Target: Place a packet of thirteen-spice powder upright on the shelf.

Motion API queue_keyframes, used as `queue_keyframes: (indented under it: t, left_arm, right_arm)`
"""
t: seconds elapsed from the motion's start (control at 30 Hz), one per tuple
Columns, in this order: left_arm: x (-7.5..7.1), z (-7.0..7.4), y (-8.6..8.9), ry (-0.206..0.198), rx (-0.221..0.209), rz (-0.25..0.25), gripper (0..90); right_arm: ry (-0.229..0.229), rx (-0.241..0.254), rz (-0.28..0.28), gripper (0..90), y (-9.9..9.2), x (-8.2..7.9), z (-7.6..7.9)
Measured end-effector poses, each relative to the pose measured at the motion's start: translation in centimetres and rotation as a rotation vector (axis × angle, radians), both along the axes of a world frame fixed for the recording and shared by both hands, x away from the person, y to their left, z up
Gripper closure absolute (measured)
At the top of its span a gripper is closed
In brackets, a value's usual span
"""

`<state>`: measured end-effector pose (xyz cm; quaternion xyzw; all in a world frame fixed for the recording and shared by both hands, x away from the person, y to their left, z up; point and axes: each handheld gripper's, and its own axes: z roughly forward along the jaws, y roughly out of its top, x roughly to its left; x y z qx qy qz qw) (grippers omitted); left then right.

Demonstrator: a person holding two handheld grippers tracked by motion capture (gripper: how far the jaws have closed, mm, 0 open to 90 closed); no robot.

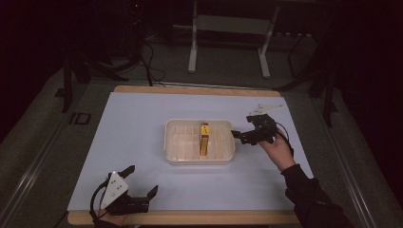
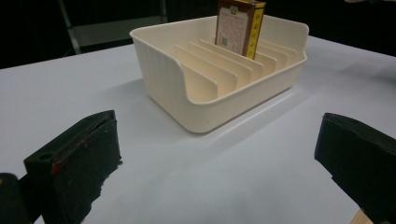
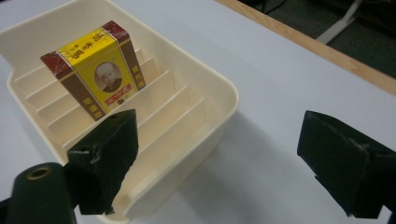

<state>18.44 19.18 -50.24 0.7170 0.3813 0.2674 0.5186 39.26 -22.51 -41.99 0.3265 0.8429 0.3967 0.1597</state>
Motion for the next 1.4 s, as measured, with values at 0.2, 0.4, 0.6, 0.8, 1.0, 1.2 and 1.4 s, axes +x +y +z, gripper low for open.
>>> queue_keyframes:
  t: [0.2, 0.4, 0.6, 0.8, 1.0, 1.2, 1.4]
  left_arm:
    - [0.0, 0.0, 0.0, 0.0, 0.001, -0.001, 0.3]
    - [0.1, 0.0, 0.0, 0.0, 0.001, -0.002, 0.3]
    - [0.1, 0.0, -0.1, 0.0, 0.0, -0.003, 0.3]
    - [0.0, 0.1, 0.0, -0.005, -0.002, -0.005, 0.3]
    - [-0.1, 0.2, 0.0, -0.005, 0.002, -0.013, 0.3]
    - [-0.2, 0.2, -0.1, -0.005, 0.003, -0.022, 0.3]
    - [-0.1, 0.2, -0.1, 0.002, 0.008, -0.025, 0.3]
  right_arm:
    - [-0.002, 0.036, -0.058, 12.4, -1.5, -1.1, -1.0]
    - [-0.016, 0.038, -0.101, 12.4, -2.7, -2.1, -2.0]
    - [-0.058, 0.042, -0.14, 12.3, -3.3, -3.4, -3.2]
    - [-0.138, 0.07, -0.217, 12.3, -4.4, -4.9, -4.0]
    - [-0.127, 0.077, -0.26, 12.3, -5.4, -5.9, -5.1]
    - [-0.123, 0.09, -0.287, 12.3, -6.5, -6.4, -5.6]
    - [-0.154, 0.12, -0.317, 12.4, -7.2, -6.8, -5.3]
